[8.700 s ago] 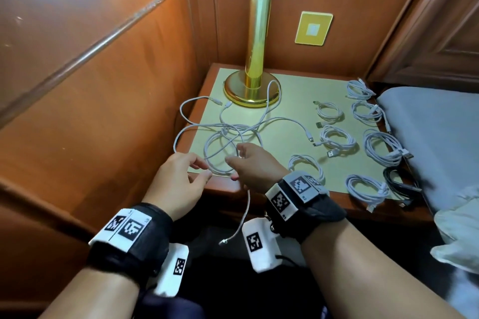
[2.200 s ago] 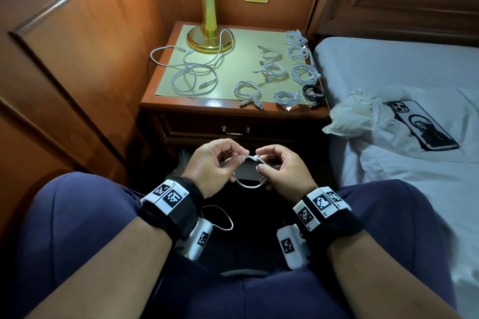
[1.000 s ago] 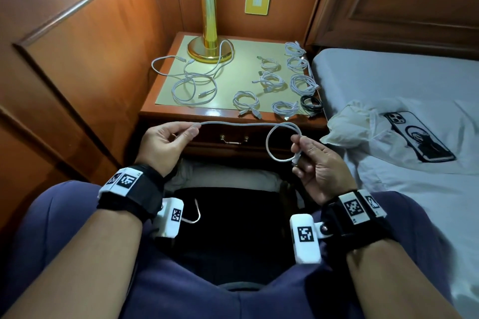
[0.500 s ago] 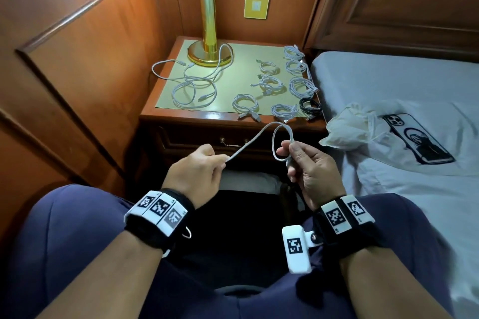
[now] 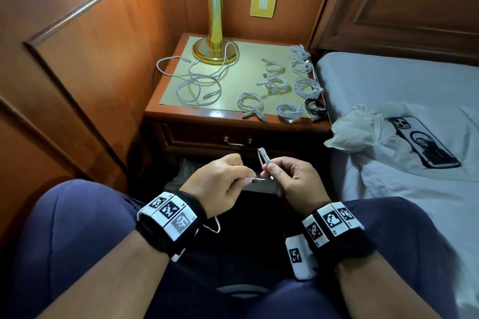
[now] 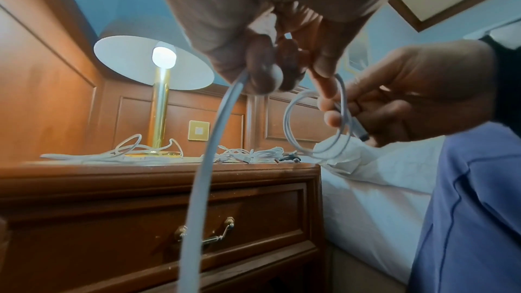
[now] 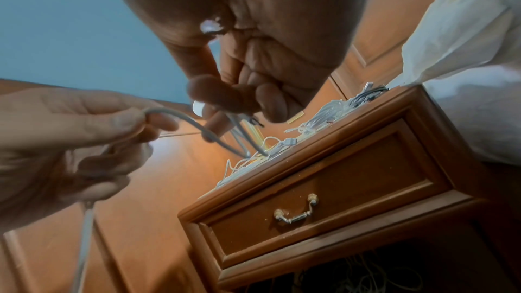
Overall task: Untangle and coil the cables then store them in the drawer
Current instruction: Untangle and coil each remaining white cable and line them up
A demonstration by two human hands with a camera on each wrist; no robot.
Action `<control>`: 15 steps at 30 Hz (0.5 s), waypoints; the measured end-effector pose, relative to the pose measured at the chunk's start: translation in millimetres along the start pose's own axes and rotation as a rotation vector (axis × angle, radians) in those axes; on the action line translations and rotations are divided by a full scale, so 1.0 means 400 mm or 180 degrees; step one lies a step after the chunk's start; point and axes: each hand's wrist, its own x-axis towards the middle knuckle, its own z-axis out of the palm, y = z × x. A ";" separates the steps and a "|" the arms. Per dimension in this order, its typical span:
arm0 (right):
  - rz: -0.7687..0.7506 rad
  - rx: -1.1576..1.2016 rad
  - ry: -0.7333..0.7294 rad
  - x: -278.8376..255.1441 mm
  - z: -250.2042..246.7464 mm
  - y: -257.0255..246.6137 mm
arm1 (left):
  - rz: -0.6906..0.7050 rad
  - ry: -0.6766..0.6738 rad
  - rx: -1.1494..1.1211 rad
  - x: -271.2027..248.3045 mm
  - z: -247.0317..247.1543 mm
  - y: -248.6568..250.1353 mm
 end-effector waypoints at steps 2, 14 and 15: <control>0.0078 0.0007 -0.0194 -0.003 0.007 -0.003 | 0.0032 0.0227 -0.0142 0.004 -0.002 -0.003; 0.0221 0.0444 -0.0208 0.000 0.010 -0.008 | -0.0344 0.0555 -0.0864 0.014 0.012 0.016; 0.0236 0.0436 -0.0245 -0.002 0.011 -0.011 | -0.0378 0.0530 -0.0868 0.014 0.016 0.018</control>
